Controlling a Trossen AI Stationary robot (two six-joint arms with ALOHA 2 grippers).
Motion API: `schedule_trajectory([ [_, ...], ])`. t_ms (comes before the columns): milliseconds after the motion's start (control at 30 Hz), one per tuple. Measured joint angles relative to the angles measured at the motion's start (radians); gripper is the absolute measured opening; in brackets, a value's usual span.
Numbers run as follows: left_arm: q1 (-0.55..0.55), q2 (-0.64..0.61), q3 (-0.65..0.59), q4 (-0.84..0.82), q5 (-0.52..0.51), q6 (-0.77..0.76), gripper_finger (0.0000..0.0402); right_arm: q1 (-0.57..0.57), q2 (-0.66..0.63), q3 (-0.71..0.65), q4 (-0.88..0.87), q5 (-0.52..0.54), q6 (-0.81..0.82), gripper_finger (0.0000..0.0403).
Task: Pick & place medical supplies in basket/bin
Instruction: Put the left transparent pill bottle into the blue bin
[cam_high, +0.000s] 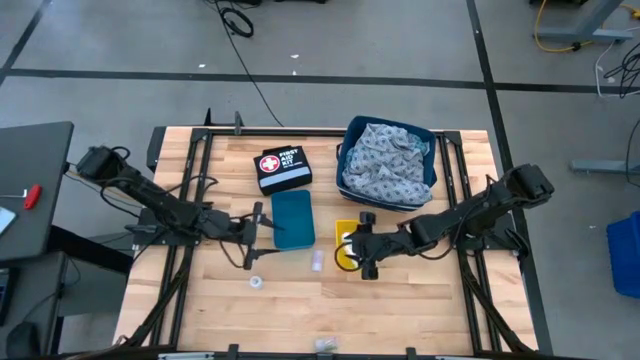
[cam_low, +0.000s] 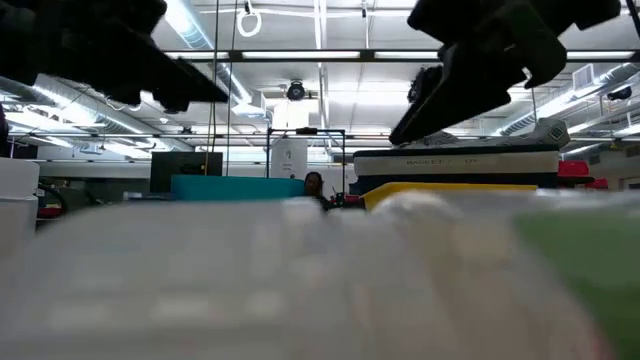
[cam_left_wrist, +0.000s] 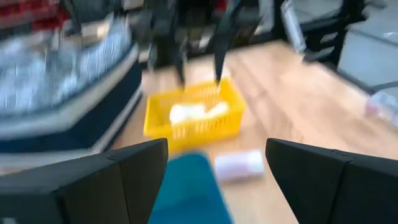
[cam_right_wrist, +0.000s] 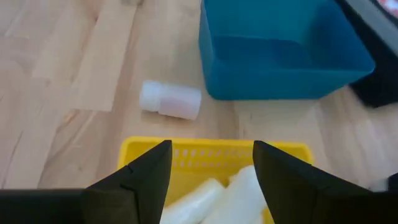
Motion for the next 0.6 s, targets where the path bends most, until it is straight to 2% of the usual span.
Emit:
schedule_trajectory([
  [200,-0.016,0.0,0.011,-0.131,0.002,-0.111,0.0272,-0.003,-0.001,0.073,-0.075,0.002,-0.091,0.0231],
  [433,-0.096,-0.004,0.166,-0.636,0.03,-0.31,0.0272,-0.001,-0.001,0.073,-0.119,-0.002,-0.108,0.0231],
  [533,-0.147,-0.004,0.254,-0.801,0.034,-0.353,0.0272,-0.001,-0.001,0.073,-0.122,-0.003,-0.108,0.0231],
  [600,-0.175,-0.005,0.3,-0.889,0.092,-0.383,0.0272,-0.001,-0.001,0.073,-0.122,-0.003,-0.107,0.0231],
])
